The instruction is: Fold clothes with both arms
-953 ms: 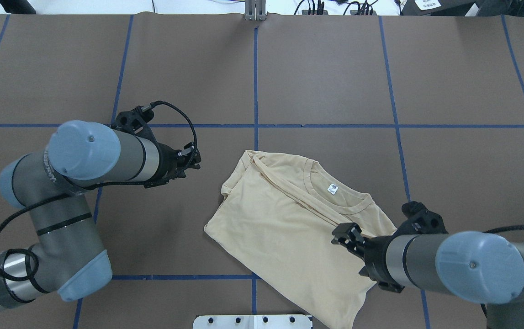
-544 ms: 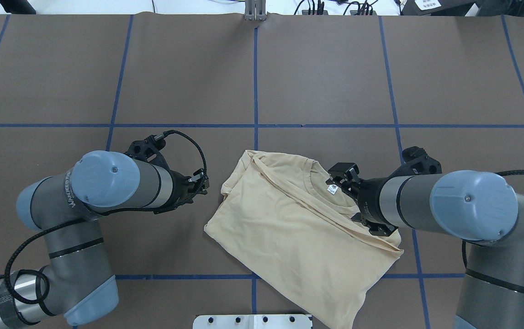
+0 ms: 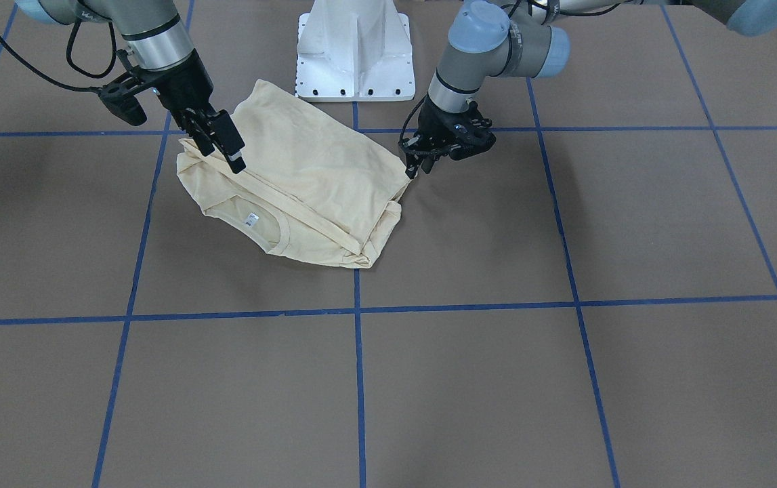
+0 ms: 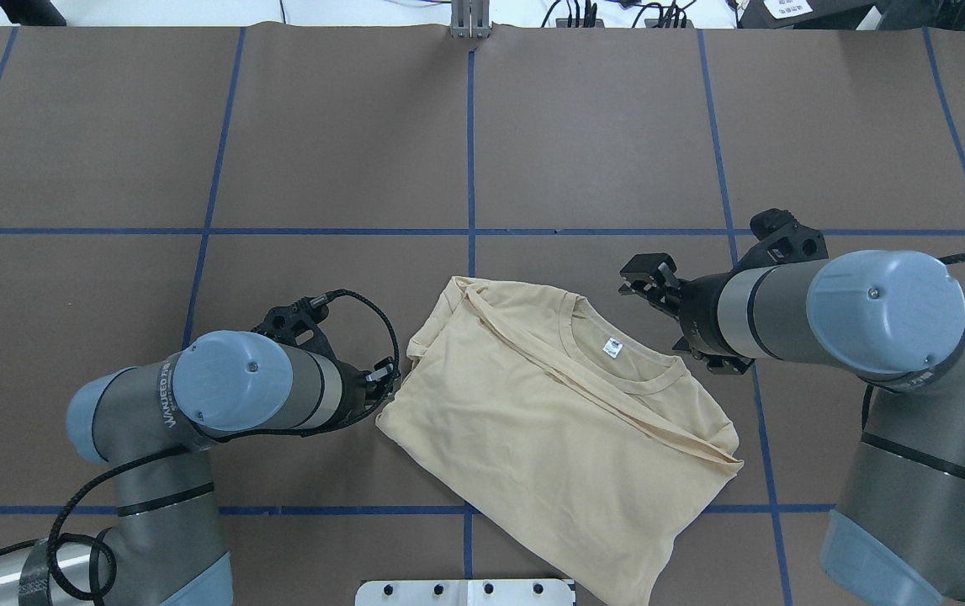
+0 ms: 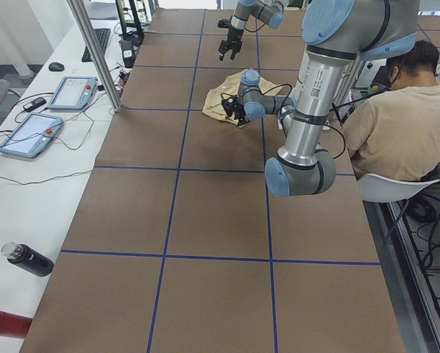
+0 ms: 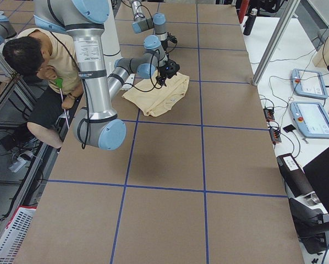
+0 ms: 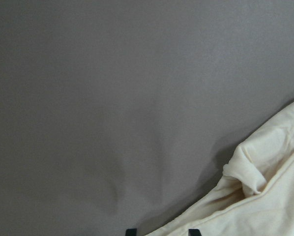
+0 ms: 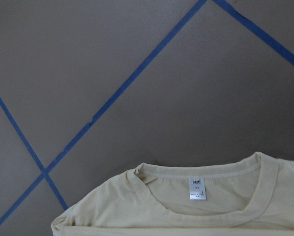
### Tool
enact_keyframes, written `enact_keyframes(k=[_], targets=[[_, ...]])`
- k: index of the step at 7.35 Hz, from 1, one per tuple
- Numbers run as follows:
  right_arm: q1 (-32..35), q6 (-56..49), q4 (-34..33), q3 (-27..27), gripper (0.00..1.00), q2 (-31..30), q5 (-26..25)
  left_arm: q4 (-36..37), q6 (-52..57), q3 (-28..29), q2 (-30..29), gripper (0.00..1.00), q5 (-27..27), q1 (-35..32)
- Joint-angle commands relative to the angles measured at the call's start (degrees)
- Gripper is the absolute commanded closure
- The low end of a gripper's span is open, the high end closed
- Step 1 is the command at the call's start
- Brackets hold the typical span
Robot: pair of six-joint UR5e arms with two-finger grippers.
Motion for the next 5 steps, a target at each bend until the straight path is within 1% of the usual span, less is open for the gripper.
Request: enact_keyframes(k=[1, 2, 4, 5], targets=[[1.5, -1.1, 0.0, -0.8, 0.00, 0.7, 0.2, 0.0, 0.0, 0.7, -0.2, 0.55, -0.1, 0.5], [1.6, -1.1, 0.0, -1.2, 0.00, 0.6, 0.2, 0.0, 0.0, 1.9, -0.4, 0.55, -0.1, 0.9], [1.6, -1.1, 0.1, -1.3, 0.00, 0.7, 0.4, -0.1, 0.0, 2.0, -0.5, 0.56, -0.1, 0.9], [1.6, -1.1, 0.1, -1.3, 0.00, 0.7, 0.4, 0.0, 0.0, 2.0, -1.3, 0.63, -0.2, 0.9]])
